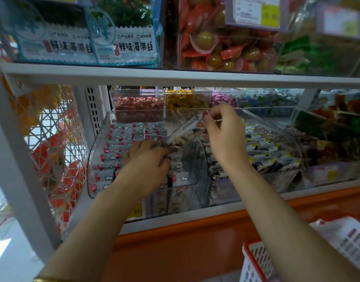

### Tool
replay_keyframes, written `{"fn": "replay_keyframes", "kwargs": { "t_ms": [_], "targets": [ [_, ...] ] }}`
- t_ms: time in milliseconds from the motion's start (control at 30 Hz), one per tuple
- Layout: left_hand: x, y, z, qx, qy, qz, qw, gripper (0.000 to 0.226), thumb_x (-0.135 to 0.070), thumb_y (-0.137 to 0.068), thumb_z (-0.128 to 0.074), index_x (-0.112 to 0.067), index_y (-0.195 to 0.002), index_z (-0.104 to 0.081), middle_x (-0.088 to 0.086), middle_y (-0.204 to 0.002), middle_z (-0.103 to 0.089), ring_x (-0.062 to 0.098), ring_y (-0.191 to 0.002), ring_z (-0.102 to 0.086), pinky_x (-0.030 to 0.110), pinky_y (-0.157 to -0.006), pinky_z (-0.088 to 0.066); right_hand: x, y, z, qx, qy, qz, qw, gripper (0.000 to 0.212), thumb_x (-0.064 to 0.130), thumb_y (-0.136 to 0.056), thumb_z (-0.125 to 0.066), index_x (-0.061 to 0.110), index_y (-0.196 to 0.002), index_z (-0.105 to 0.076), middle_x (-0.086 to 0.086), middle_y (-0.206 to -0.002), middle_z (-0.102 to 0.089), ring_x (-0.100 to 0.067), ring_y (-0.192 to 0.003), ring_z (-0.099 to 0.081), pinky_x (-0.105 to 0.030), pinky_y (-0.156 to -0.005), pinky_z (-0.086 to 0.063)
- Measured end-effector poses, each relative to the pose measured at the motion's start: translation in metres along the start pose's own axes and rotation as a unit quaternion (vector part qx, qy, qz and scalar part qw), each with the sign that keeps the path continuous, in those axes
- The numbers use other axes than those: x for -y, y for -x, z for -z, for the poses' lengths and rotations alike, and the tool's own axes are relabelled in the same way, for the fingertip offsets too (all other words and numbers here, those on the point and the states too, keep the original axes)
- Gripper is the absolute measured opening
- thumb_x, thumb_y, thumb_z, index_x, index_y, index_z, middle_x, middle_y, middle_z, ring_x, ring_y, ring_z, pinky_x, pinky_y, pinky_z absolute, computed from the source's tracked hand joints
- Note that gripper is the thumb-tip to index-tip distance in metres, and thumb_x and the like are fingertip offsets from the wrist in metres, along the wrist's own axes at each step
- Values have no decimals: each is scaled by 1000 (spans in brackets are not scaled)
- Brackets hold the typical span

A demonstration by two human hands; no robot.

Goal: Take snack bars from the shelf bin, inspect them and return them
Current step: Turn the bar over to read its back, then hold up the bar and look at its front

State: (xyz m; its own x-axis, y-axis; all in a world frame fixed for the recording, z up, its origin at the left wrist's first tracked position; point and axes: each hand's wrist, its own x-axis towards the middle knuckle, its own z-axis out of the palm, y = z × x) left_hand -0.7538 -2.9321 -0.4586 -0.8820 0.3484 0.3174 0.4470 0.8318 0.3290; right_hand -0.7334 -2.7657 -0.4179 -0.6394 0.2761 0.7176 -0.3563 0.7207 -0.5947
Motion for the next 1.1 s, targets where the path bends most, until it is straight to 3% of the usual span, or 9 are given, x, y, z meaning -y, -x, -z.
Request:
{"fn": "replay_keyframes", "kwargs": {
  "t_ms": [133, 200, 267, 433, 567, 733, 900, 1000, 1100],
  "targets": [
    [1, -2, 5, -62, 30, 4, 998, 34, -29, -97, -42, -16, -123, -59, 8, -132, -50, 27, -123, -40, 38, -103, -31, 1, 10, 11, -16, -94, -96, 991, 8, 13, -95, -50, 12, -87, -50, -2, -81, -58, -24, -70, -64, -39, -64, -55],
    [-3, 1, 11, -90, 147, 7, 985, 27, -29, -97, -44, -14, -108, -64, 3, -99, -61, 13, -91, -55, 31, -78, -44, 1, 17, 15, -12, -178, -162, 971, 7, 11, -96, -50, 8, -90, -53, -5, -81, -60, -18, -63, -66, -30, -57, -57],
    [-10, 8, 18, -74, 294, 29, 953, 25, -27, -97, -44, -16, -84, -61, -4, -71, -57, 2, -60, -52, 24, -55, -44, 3, 24, 15, 6, -268, -219, 938, 9, 8, -95, -49, 3, -92, -55, -5, -78, -60, -9, -57, -64, -24, -55, -56],
    [-10, 18, 27, -62, 519, 110, 845, 19, -28, -94, -50, -15, -88, -64, 5, -85, -67, 13, -77, -66, 25, -68, -57, 7, 34, 17, 50, -454, -301, 837, 13, 6, -91, -53, 2, -82, -61, -6, -71, -68, -11, -59, -67, -21, -55, -54],
    [0, 23, 33, -46, 639, 147, 753, 13, -19, -87, -59, -7, -83, -62, 4, -74, -61, 9, -62, -62, 16, -58, -52, 6, 38, 21, 99, -559, -357, 742, 9, 1, -80, -59, 0, -87, -65, -8, -73, -70, -14, -64, -69, -21, -57, -55],
    [7, 25, 36, -29, 752, 174, 636, 10, -16, -80, -63, -8, -79, -56, -1, -57, -57, 6, -51, -57, 15, -50, -50, 7, 43, 19, 125, -544, -380, 738, 14, 5, -69, -63, 2, -83, -66, -7, -65, -68, -12, -57, -66, -20, -51, -54],
    [7, 27, 38, -23, 801, 201, 563, 10, -18, -73, -64, -10, -67, -62, -1, -56, -55, 4, -45, -52, 12, -43, -46, 10, 44, 15, 136, -574, -390, 707, 14, 4, -65, -63, 2, -78, -65, -8, -62, -65, -10, -50, -63, -18, -45, -51],
    [6, 28, 40, -22, 815, 207, 540, 11, -16, -71, -64, -8, -63, -65, 1, -60, -56, 4, -46, -51, 11, -42, -46, 11, 42, 14, 134, -594, -405, 682, 18, 3, -64, -62, 2, -82, -62, -9, -62, -65, -9, -49, -62, -17, -43, -50],
    [5, 31, 40, -20, 805, 204, 557, 7, -13, -73, -61, -6, -74, -59, 2, -59, -53, 4, -46, -51, 11, -44, -47, 11, 42, 15, 131, -593, -406, 683, 18, 2, -69, -61, 3, -86, -61, -8, -61, -65, -9, -48, -62, -17, -43, -50]
  ]
}}
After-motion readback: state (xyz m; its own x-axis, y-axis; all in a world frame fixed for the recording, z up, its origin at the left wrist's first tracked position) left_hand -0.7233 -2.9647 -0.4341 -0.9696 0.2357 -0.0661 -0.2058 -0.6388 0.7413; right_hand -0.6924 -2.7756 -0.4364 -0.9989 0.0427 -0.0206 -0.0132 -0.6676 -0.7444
